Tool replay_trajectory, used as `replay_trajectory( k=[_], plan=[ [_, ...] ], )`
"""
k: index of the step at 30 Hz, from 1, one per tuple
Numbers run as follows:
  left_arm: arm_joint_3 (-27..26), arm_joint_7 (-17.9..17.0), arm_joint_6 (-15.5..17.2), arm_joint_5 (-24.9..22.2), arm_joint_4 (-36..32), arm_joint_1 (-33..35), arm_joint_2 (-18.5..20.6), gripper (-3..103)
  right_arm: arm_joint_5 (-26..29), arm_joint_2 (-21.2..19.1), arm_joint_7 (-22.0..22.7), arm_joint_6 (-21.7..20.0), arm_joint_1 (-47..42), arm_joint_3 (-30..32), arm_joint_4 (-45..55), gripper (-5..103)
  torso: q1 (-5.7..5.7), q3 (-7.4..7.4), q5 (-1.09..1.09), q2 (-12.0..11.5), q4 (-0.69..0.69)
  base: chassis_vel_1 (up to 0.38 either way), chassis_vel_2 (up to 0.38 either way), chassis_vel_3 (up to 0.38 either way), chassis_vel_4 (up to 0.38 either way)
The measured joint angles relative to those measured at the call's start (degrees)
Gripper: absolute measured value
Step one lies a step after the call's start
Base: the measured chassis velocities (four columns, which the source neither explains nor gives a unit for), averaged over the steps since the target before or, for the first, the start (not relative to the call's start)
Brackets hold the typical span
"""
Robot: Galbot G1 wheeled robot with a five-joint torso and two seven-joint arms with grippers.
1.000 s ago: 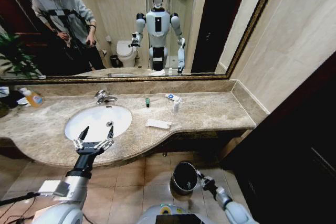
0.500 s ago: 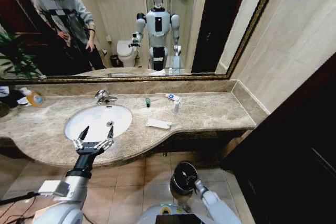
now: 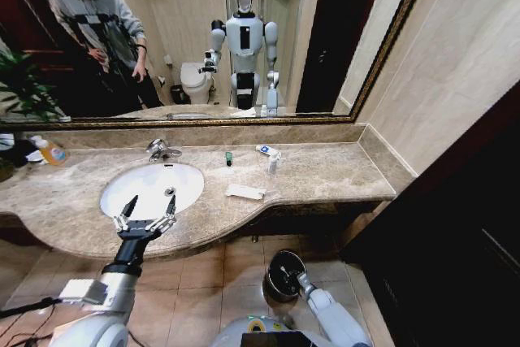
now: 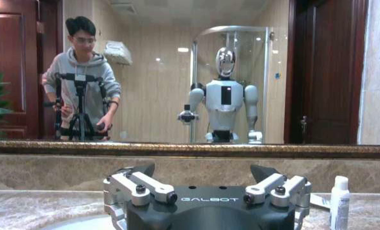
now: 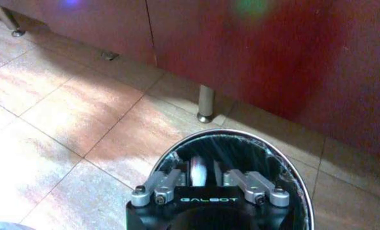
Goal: Pick up the trash from the sink and place it in the trash bin.
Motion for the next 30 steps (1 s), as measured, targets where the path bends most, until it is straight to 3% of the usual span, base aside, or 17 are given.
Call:
replay_trajectory(
  k=[7,9,11,12,15,16,19,30],
  plan=[
    [0.00,0.00,0.00,0.00,0.00,0.00,0.00,100,0.26,-0.99,0.73,1.87,-0.79,0.46,1.47,59,0.00,0.00,0.01,0.00,0.00,0.000,0.000,0.000,0.000],
    [0.00,0.00,0.00,0.00,0.00,0.00,0.00,100,0.47,-1.28,0.60,2.32,-1.21,0.63,2.30,59,0.00,0.00,0.01,0.00,0.00,0.000,0.000,0.000,0.000],
    [0.00,0.00,0.00,0.00,0.00,0.00,0.00,100,2.60,-2.79,0.43,2.57,-3.28,0.73,6.81,70,0.00,0.00,0.01,0.00,0.00,0.000,0.000,0.000,0.000],
    [0.00,0.00,0.00,0.00,0.00,0.00,0.00,100,2.60,-2.79,0.43,2.57,-3.28,0.73,6.81,70,0.00,0.00,0.01,0.00,0.00,0.000,0.000,0.000,0.000],
    [0.00,0.00,0.00,0.00,0.00,0.00,0.00,100,10.48,-6.75,0.73,-0.49,-9.07,0.82,18.44,86,0.00,0.00,-0.02,0.00,0.00,0.000,0.000,0.000,0.000],
    [0.00,0.00,0.00,0.00,0.00,0.00,0.00,100,10.48,-6.75,0.73,-0.49,-9.07,0.82,18.44,86,0.00,0.00,-0.02,0.00,0.00,0.000,0.000,0.000,0.000],
    [0.00,0.01,0.00,0.00,0.00,0.00,0.00,100,14.48,-9.25,2.68,-2.57,-15.22,3.30,30.67,99,-0.01,-0.01,0.02,0.00,0.00,0.000,0.000,0.000,0.000],
    [0.00,0.01,0.00,0.00,0.00,0.00,0.00,100,23.01,-12.52,6.38,-6.80,-28.62,11.25,53.10,100,-0.01,-0.01,0.03,0.00,0.00,0.000,0.000,0.000,0.000]
  ],
)
